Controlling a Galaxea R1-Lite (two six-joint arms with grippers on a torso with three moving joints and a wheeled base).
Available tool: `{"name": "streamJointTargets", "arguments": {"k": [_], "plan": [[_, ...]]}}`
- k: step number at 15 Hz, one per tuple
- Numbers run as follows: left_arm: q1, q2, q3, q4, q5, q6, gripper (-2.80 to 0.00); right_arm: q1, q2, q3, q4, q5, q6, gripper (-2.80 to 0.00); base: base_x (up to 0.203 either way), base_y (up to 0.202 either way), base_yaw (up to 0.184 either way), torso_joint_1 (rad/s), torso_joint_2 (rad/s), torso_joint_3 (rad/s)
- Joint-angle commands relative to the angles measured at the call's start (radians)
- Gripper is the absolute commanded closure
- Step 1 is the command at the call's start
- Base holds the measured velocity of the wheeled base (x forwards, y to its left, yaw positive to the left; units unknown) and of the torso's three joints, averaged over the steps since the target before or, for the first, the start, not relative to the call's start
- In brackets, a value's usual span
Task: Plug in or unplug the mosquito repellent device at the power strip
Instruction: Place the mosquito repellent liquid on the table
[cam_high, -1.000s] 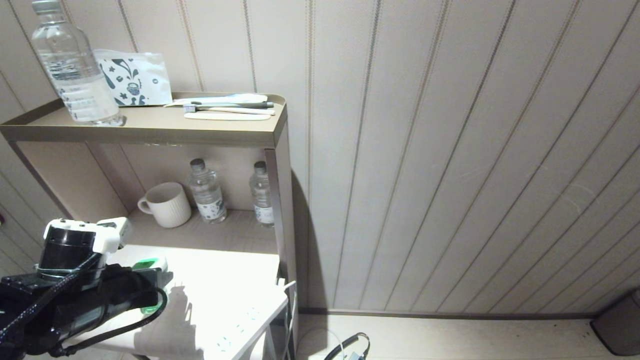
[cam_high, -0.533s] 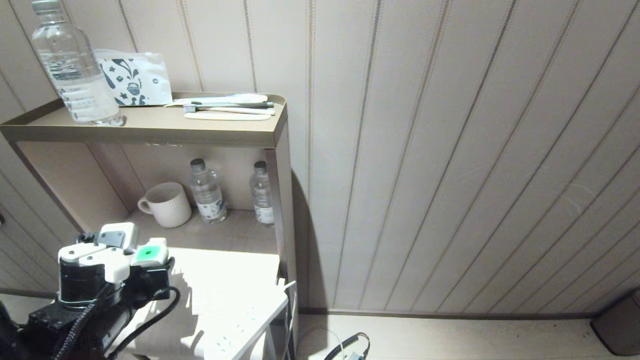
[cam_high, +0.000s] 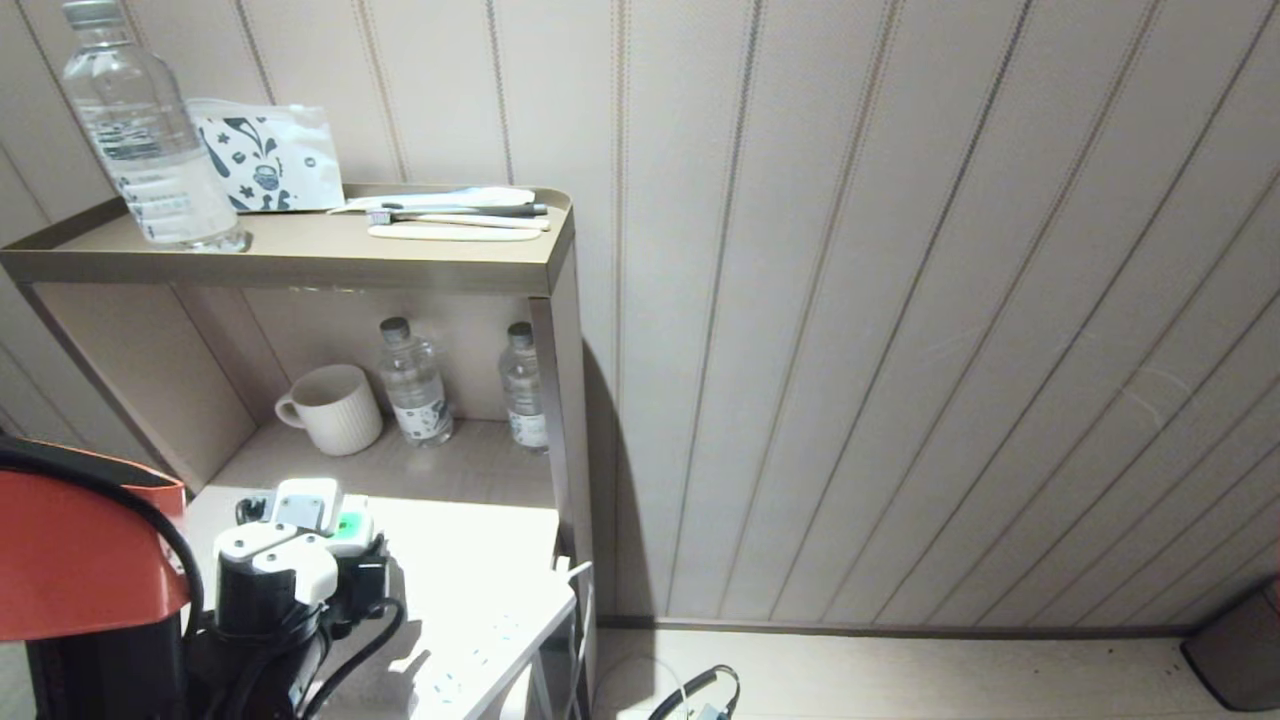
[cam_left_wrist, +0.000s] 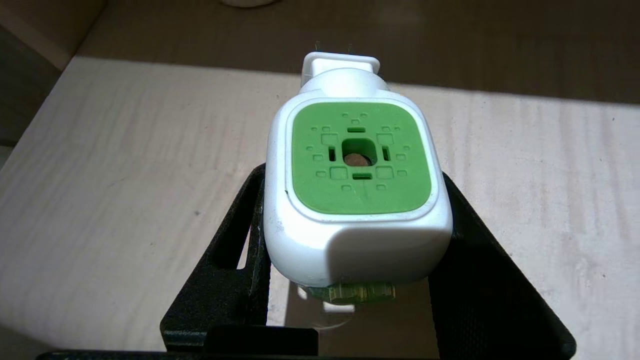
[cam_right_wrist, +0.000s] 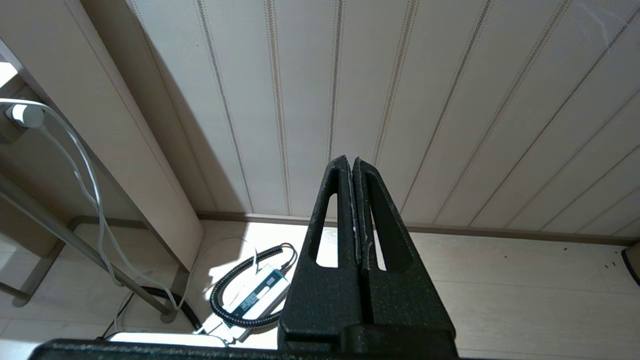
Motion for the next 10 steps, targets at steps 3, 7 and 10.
{"name": "streamJointTargets", "arguments": {"k": [3, 7, 10], "plan": [[0.001, 0.033, -0.097, -0.048, -0.007, -0.006, 0.0, 0.001, 0.002, 0.0, 0.001, 0.0, 0.0, 0.0, 0.0, 0.0, 0.0, 0.0, 0.0, 0.0], [0.003, 0.035, -0.156, -0.048, -0.007, 0.0, 0.0, 0.001, 0.002, 0.0, 0.001, 0.0, 0.0, 0.0, 0.0, 0.0, 0.0, 0.0, 0.0, 0.0], [0.003, 0.059, -0.176, -0.048, -0.011, -0.003, 0.0, 0.001, 0.002, 0.0, 0.001, 0.0, 0.0, 0.0, 0.0, 0.0, 0.0, 0.0, 0.0, 0.0]]}}
